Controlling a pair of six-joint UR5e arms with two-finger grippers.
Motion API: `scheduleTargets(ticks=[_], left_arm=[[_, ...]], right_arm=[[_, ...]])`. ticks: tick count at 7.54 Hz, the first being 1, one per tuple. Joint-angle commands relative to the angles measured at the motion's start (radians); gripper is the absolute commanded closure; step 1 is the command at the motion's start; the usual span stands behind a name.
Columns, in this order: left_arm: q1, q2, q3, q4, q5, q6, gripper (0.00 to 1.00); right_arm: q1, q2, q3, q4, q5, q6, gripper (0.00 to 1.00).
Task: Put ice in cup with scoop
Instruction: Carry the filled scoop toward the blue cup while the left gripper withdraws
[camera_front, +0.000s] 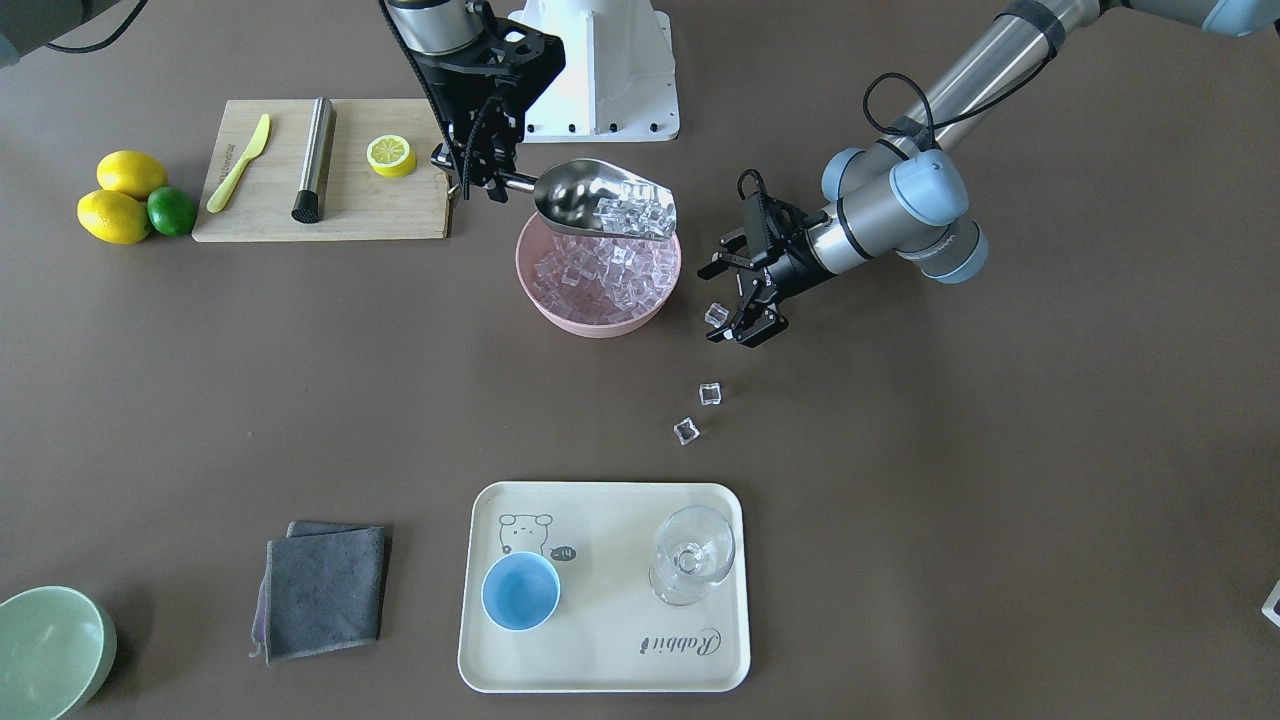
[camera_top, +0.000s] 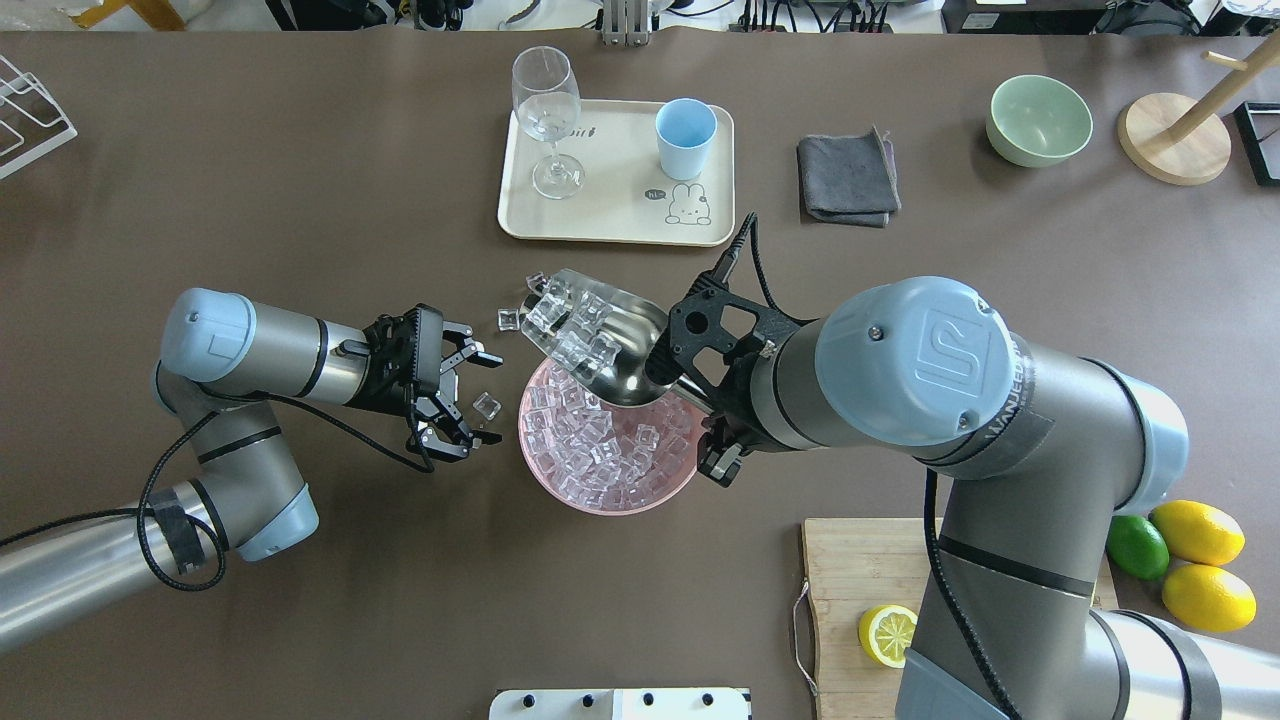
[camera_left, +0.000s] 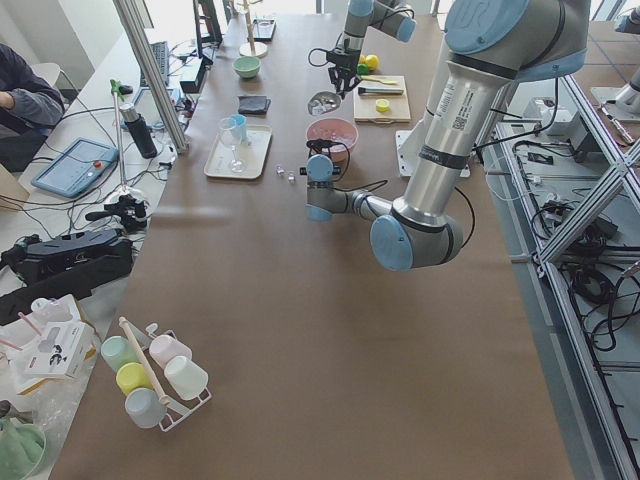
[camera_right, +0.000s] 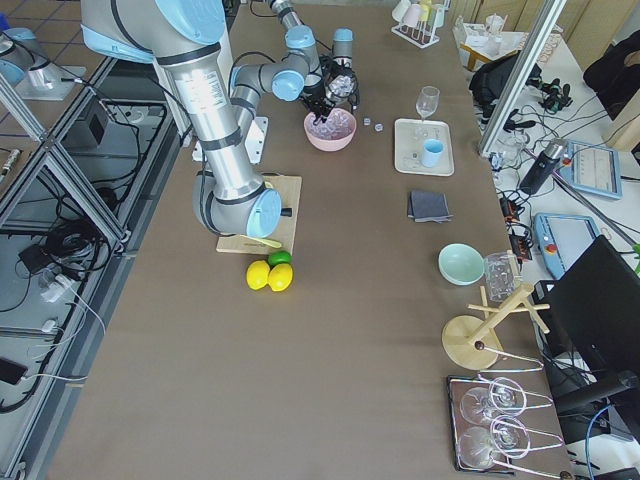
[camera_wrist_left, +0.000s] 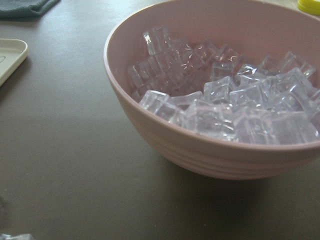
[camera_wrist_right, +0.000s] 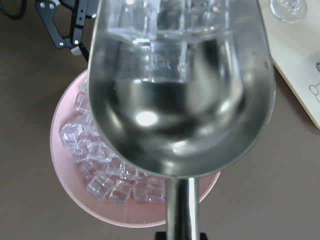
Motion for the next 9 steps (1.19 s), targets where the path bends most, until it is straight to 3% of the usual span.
scheduleTargets(ticks=[1, 4, 6, 8, 9], left_arm=[[-0.013, 0.001, -0.002, 0.002, -0.004, 0.001, 0.02], [-0.114, 0.023, -0.013, 0.043, -0.1, 0.003, 0.02], [-0.185, 0.055, -0.045, 0.106, -0.153, 0.004, 0.02], [-0.233, 0.156, -0.234, 0.326, -0.151, 0.004, 0.02], [-0.274, 0.187, -0.277, 0.42, -0.153, 0.006, 0.02]], right_arm=[[0.033, -0.045, 0.011, 0.16, -0.015, 0.108, 1.0], [0.087, -0.094, -0.022, 0.144, 0.026, 0.125, 1.0], [0.177, -0.035, -0.079, -0.03, 0.151, 0.123, 1.0], [0.318, 0.005, -0.132, -0.15, 0.337, 0.11, 1.0], [0.346, 0.062, -0.192, -0.24, 0.402, 0.1, 1.0]])
